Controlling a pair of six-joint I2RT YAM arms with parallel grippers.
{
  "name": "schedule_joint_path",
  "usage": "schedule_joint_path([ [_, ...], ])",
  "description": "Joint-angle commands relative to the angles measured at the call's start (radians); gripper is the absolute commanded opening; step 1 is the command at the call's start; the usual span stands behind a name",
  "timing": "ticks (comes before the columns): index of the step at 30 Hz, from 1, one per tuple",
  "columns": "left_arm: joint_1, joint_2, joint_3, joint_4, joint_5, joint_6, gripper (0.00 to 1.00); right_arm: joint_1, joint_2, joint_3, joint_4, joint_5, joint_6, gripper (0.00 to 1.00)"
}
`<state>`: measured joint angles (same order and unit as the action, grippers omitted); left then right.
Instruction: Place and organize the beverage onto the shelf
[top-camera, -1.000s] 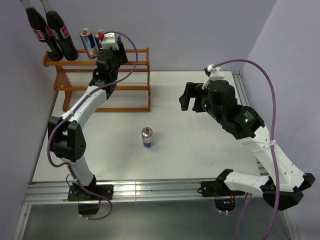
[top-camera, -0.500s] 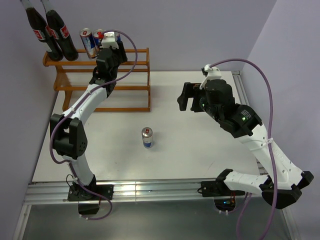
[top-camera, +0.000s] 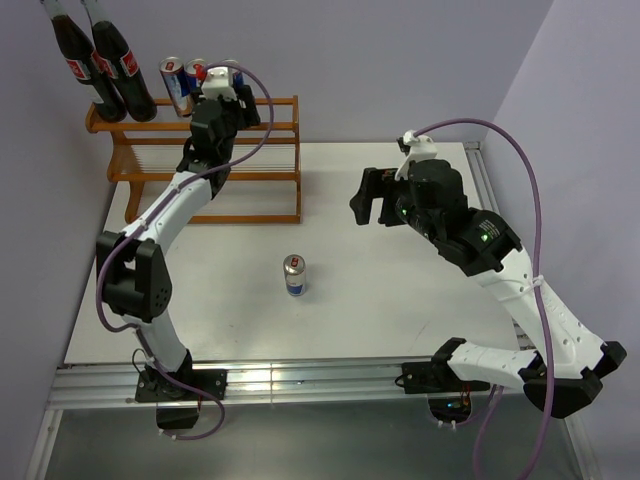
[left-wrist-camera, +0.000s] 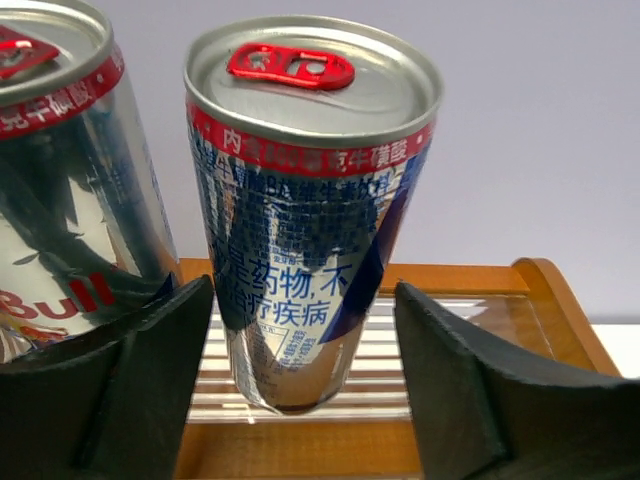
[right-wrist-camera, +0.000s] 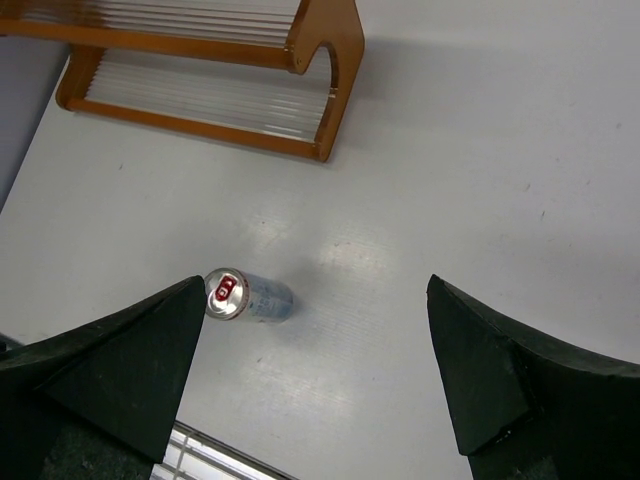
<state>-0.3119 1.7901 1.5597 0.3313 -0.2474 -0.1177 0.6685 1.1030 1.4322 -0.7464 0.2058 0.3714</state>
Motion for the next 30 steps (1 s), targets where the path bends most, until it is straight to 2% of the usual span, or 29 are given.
schedule_joint_path([
  [1,0.002,-0.084,-0.01,0.051,0.04,-0.02,0.81,-0.004,0.001,0.0,0.047,-0.02,-0.017,0.98],
  [8,0.002,-0.135,-0.03,0.032,0.059,-0.037,0.83,-0.004,0.015,0.001,0.045,-0.049,-0.028,0.99],
  [12,0.0,-0.184,-0.046,0.005,0.076,-0.063,0.85,-0.004,0.038,-0.018,0.073,-0.15,-0.042,1.0],
  [15,-0.003,-0.239,-0.052,-0.032,0.085,-0.088,0.99,-0.003,0.063,-0.049,0.11,-0.227,-0.037,1.0],
  [18,-0.007,-0.3,-0.052,-0.11,0.096,-0.125,1.0,0.002,0.098,-0.072,0.139,-0.299,-0.014,0.99],
  [26,-0.01,-0.442,-0.067,-0.391,0.132,-0.258,1.0,0.144,0.222,-0.043,0.131,-0.183,-0.009,0.96],
  [30,-0.013,-0.503,-0.133,-0.477,0.137,-0.336,1.0,0.215,0.294,-0.033,0.121,-0.097,-0.006,0.95],
])
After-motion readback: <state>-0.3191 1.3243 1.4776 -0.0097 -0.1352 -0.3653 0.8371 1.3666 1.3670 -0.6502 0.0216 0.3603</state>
